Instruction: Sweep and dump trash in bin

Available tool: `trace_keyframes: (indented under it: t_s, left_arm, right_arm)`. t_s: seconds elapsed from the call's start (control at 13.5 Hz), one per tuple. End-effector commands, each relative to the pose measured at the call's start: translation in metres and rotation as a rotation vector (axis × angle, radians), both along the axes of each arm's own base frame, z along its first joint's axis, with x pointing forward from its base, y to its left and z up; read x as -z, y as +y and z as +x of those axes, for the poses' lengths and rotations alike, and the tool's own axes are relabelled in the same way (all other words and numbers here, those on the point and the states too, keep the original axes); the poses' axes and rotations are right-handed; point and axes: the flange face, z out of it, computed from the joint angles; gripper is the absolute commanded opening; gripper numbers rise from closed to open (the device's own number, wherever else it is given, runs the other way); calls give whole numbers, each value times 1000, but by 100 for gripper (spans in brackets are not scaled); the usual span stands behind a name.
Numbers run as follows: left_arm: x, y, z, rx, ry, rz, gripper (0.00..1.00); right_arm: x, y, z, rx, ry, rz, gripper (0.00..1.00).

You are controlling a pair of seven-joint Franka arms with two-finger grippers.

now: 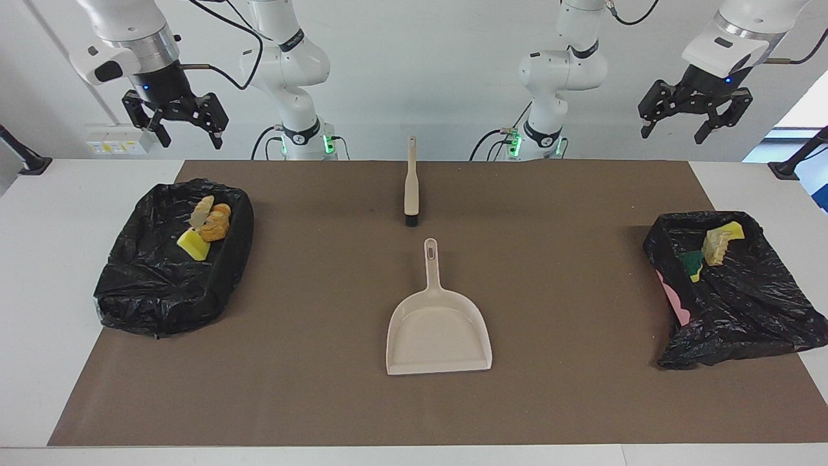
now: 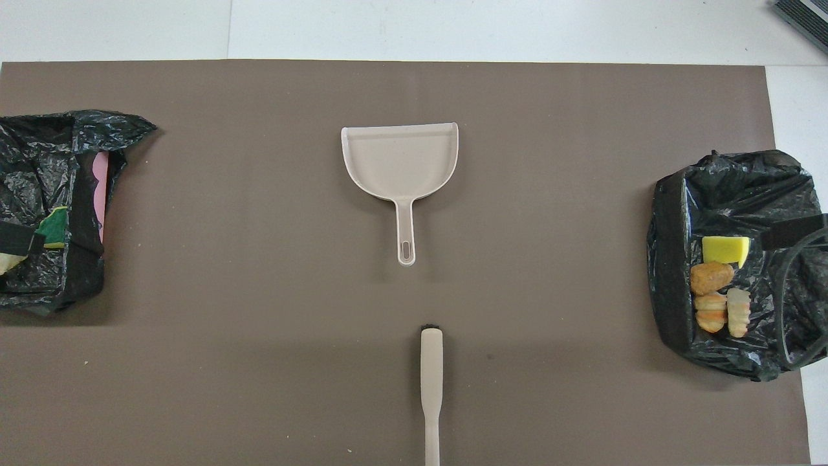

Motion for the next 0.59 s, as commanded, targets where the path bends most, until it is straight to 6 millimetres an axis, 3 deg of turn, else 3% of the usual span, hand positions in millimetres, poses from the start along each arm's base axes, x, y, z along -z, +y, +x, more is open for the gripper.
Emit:
trace_keyframes:
  t_s: [0.0,0.52]
  left_arm:
    - [-1,2,-8,-2,10,-12,100]
    - [1,2,-8,-5,12,-11,100]
  right_arm:
    - [-2,-1,1,-24,-19,12,100]
    - [-1,-4,0,-22,-14,12,100]
